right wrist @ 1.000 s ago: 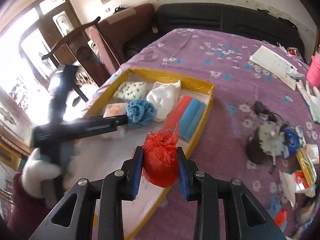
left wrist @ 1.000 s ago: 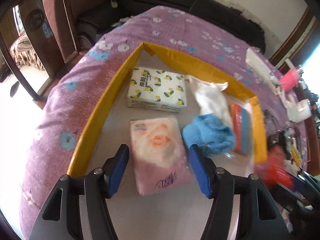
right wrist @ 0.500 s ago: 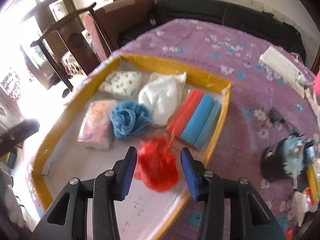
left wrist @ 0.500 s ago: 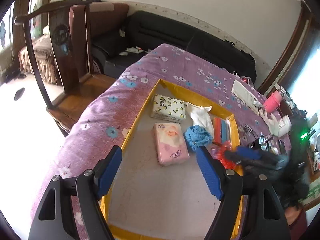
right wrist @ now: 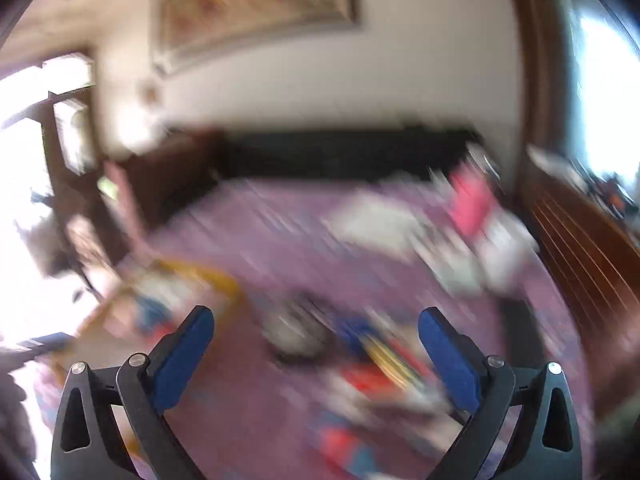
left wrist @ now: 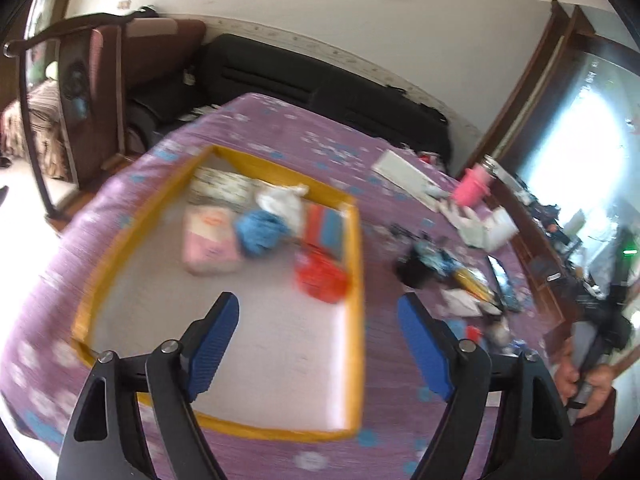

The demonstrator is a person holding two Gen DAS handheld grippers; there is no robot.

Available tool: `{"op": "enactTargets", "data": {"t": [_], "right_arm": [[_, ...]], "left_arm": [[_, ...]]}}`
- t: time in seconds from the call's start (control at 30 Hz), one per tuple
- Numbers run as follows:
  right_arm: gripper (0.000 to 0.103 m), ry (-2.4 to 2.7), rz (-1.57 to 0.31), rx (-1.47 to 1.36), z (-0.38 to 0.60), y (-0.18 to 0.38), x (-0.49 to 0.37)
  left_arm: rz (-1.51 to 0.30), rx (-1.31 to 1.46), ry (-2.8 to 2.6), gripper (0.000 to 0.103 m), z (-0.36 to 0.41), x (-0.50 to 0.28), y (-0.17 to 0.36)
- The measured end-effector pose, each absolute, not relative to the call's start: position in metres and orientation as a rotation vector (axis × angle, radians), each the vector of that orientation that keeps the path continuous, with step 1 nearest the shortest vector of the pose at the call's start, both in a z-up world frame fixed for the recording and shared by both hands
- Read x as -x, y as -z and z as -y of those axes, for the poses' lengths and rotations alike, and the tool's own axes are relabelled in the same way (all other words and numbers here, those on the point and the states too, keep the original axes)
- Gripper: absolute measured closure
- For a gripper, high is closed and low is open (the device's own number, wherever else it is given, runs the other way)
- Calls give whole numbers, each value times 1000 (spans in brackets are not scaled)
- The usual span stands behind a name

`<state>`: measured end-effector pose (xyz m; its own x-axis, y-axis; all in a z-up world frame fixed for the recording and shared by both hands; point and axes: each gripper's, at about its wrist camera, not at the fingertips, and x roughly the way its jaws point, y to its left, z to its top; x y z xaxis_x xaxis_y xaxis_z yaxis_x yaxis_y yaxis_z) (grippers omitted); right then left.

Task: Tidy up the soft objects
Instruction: 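Release the pink pack with the left tool while the right tool drops the red bag in the tray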

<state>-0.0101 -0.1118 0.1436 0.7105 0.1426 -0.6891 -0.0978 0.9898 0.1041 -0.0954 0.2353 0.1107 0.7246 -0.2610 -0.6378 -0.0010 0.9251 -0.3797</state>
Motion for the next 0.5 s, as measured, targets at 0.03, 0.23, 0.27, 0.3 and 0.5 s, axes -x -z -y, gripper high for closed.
{"op": "enactTargets", "data": {"t": [0.03,0.23,0.27,0.3,0.5], "right_arm": [[18,-113,-821,-100,127,-132,8],[38,-163,-999,-258,171,-81,13],[39,-178,-1014,-257,167,-75,12],[39,-190,-1028,-246,161,-70,12],[39,-211,-1010,-259,143,-58,2]], "left_arm": [[-760,362,162,22,-224,95,-108],[-813,269,237,22,-168,100,-95],[-817,260,238,22,-163,101,-94],[-818,255,235,22,-161,102,-94],[-808,239,203,22,-163,113,-98]]}}
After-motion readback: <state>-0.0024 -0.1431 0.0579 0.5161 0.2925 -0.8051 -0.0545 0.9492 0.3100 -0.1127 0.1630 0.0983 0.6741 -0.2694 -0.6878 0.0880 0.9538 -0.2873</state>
